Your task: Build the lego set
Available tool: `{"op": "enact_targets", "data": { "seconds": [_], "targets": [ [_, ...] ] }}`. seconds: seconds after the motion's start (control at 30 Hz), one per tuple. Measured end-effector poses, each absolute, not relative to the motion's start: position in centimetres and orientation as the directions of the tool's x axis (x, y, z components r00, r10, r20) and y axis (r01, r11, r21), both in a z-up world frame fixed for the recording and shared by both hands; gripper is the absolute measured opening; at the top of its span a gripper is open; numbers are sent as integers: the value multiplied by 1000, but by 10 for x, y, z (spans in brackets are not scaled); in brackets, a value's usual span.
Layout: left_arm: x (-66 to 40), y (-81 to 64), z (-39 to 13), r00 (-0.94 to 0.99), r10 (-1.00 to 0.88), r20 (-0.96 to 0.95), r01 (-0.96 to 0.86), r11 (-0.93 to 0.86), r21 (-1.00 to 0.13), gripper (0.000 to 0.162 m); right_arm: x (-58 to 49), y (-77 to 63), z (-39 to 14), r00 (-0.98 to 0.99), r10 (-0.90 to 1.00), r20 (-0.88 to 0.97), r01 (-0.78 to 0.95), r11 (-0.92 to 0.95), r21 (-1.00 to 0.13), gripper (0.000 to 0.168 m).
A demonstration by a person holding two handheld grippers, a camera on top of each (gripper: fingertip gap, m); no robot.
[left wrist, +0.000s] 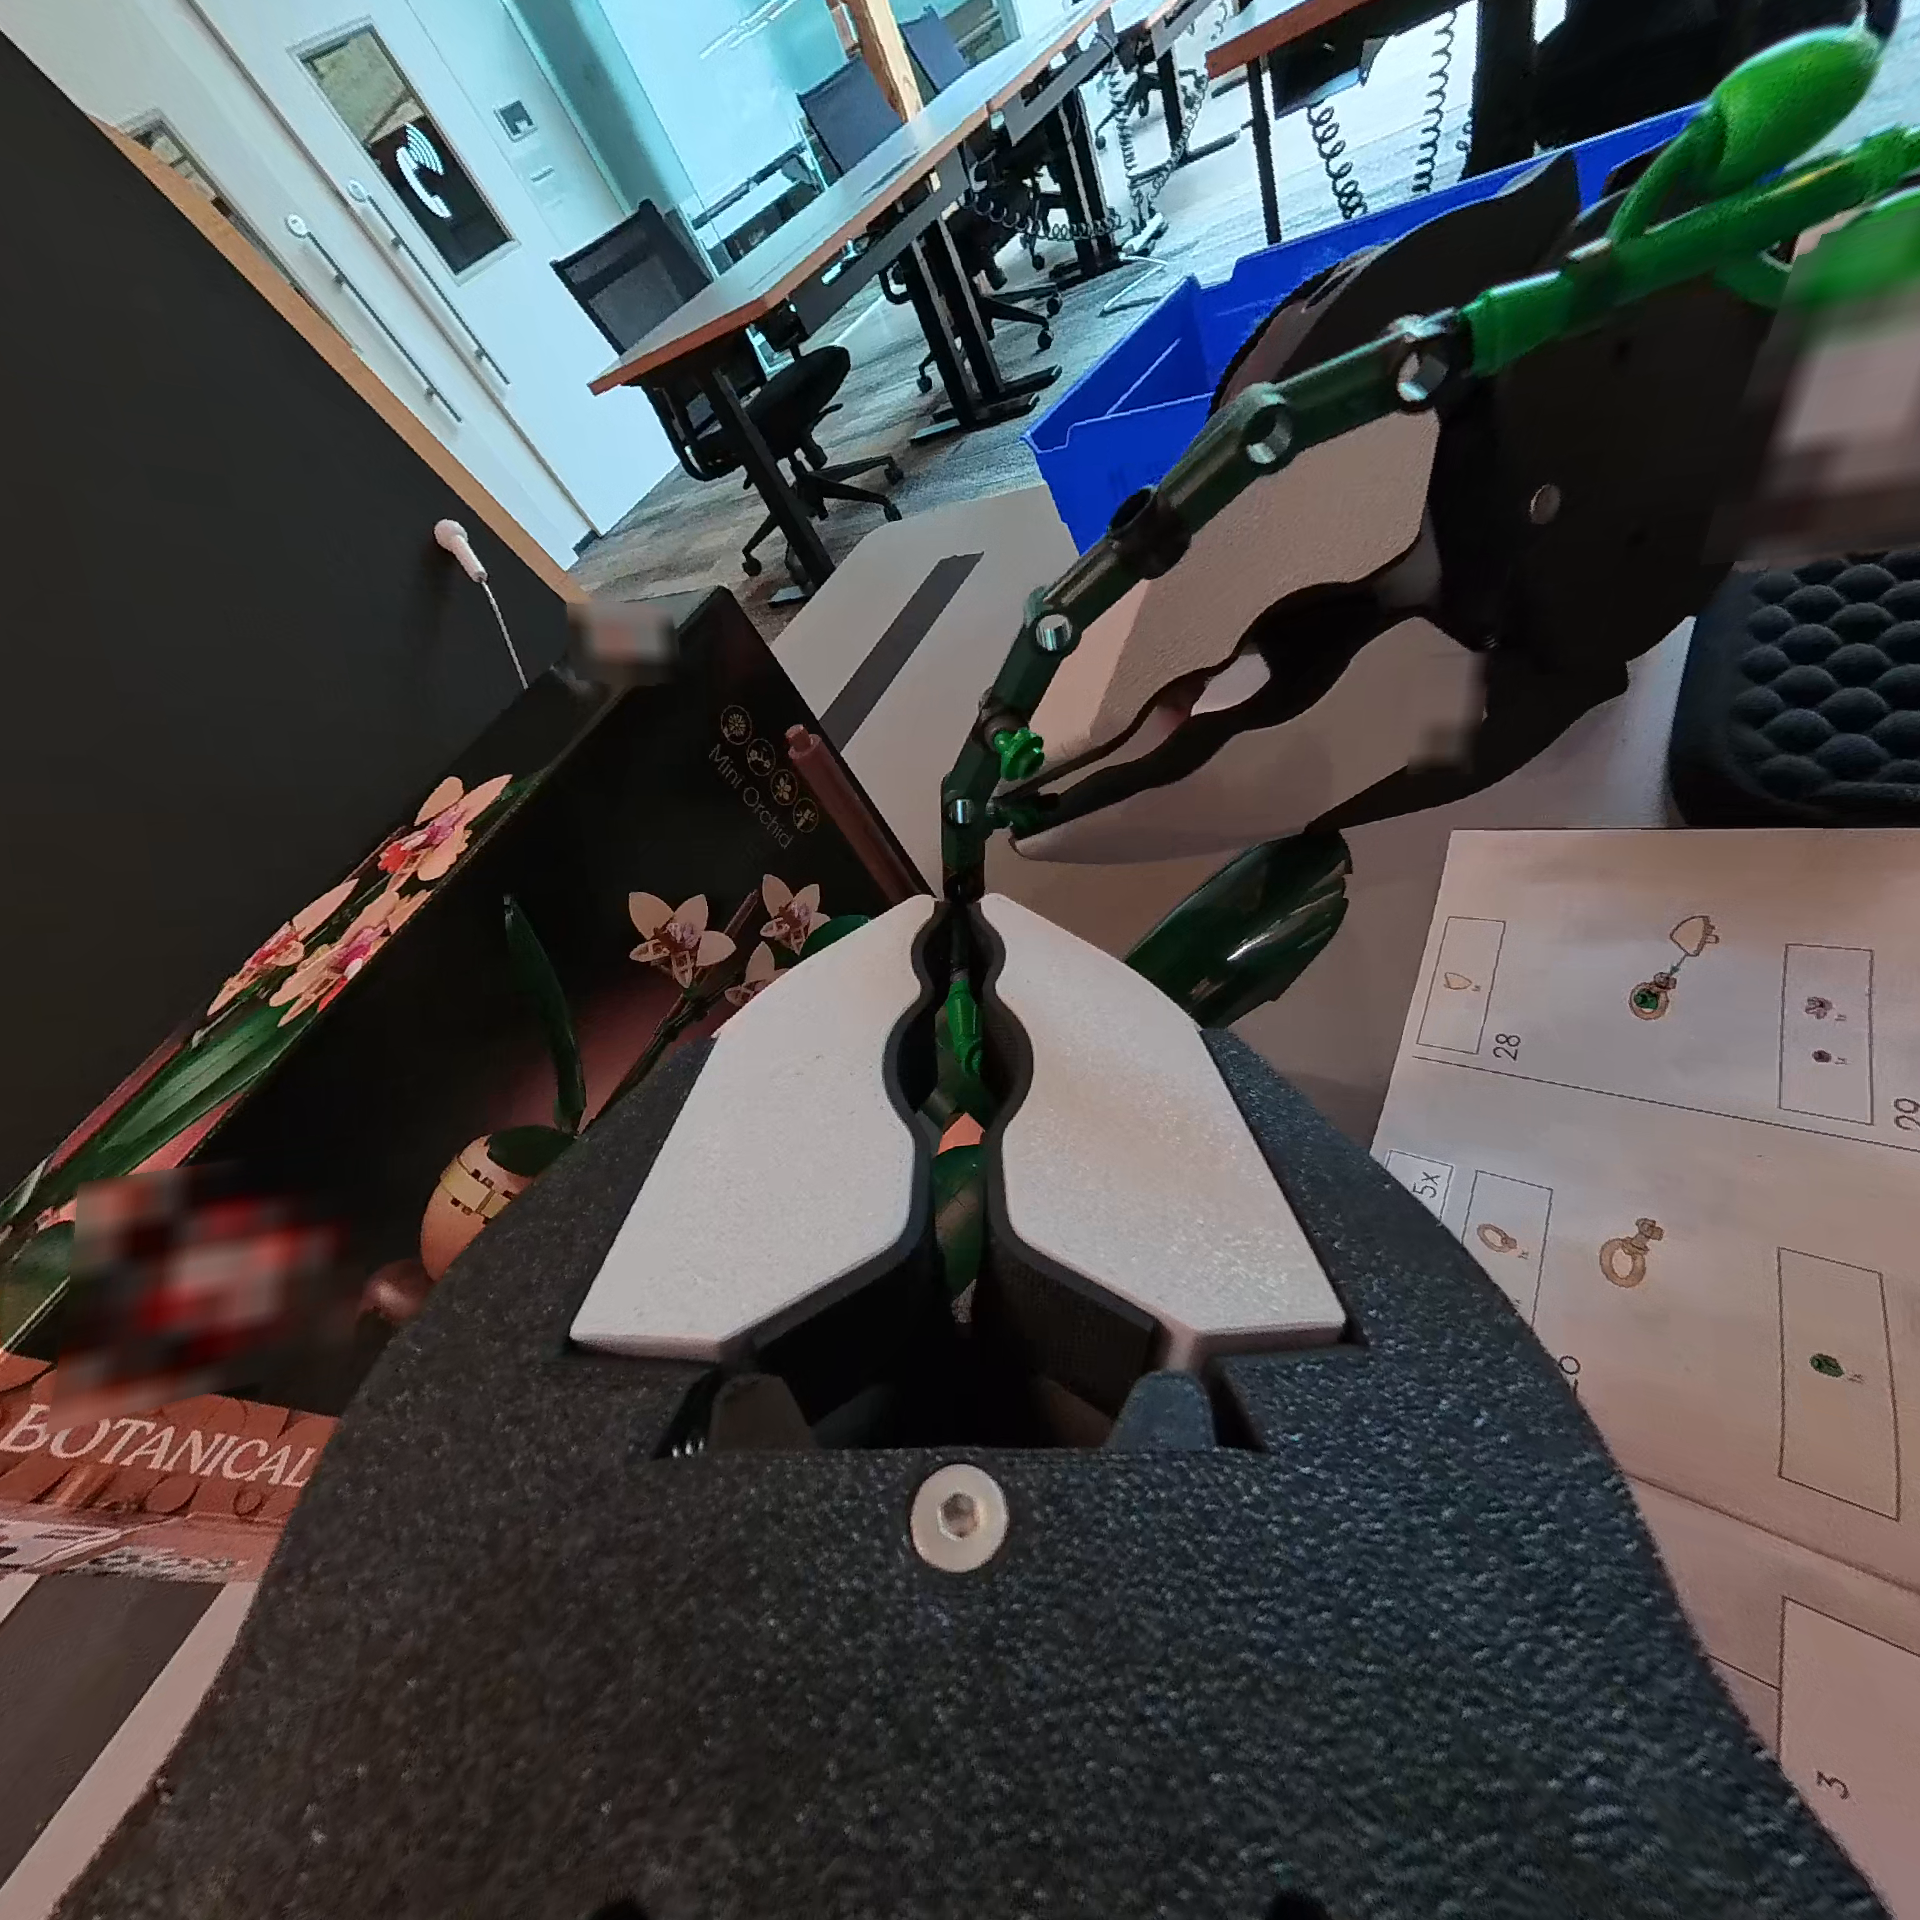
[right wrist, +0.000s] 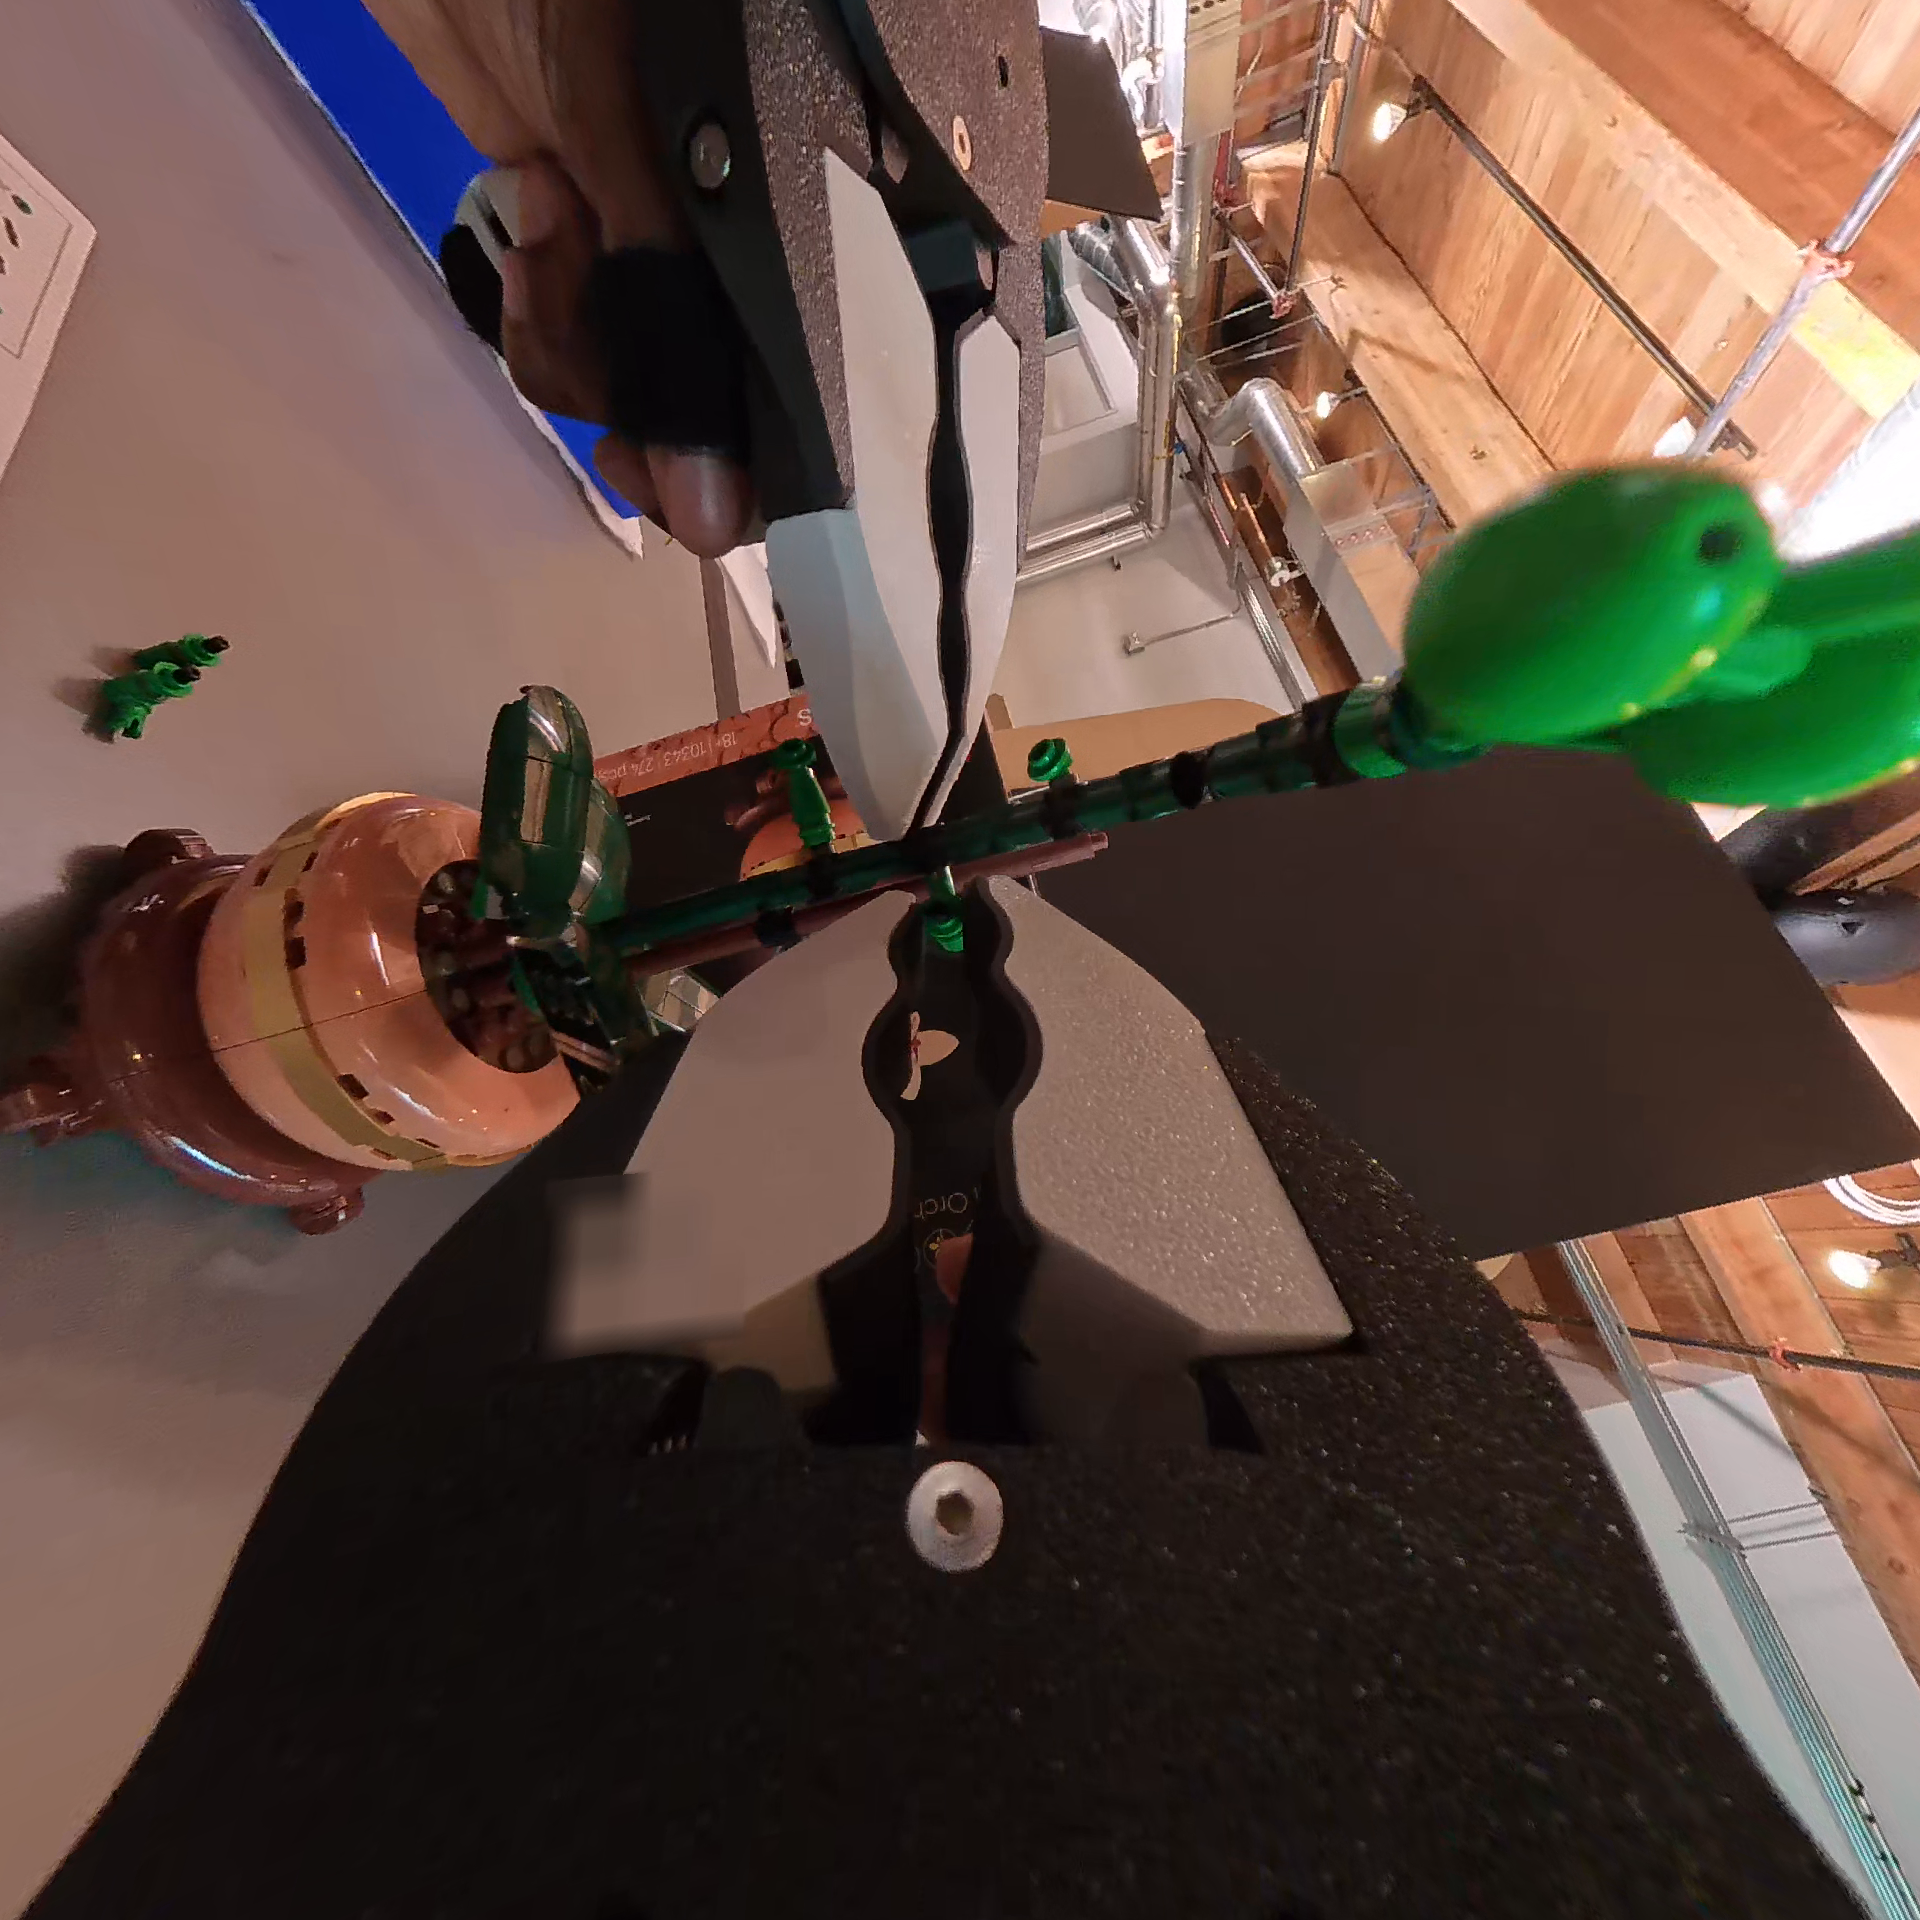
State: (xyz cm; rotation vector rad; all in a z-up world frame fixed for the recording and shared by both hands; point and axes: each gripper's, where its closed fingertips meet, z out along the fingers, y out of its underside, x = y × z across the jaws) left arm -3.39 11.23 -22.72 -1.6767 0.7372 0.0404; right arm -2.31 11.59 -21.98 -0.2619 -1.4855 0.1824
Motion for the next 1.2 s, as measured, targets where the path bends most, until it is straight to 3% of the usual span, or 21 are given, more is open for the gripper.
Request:
{"op": "enact_targets", "data": {
  "seconds": [0.03, 0.23, 0.5, 1.03, 1.2],
  "targets": [
    [-34, 112, -227, 795, -444, -414, -484, -52, -873, 2, -23, 115, -220, 80, 281, 956, 33, 958, -284, 7],
    [-33, 111, -228, 767, -494, -409, -486, -33, -873, 2, -24, 113, -219, 55, 270, 961, -47, 962, -268, 7],
    [-35, 108, -229, 733, -565, -380, -469, -15, -883, 4, -27, 116, -220, -16, 385, 923, -151, 911, -383, 7],
    [-31, 111, -227, 659, -649, -380, -448, 68, -892, 6, -26, 111, -220, -101, 413, 905, -274, 863, -424, 7],
    [-38, 111, -227, 675, -644, -359, -422, 62, -905, 7, -23, 122, -226, -136, 525, 840, -230, 808, -542, 7]
  ]
}}
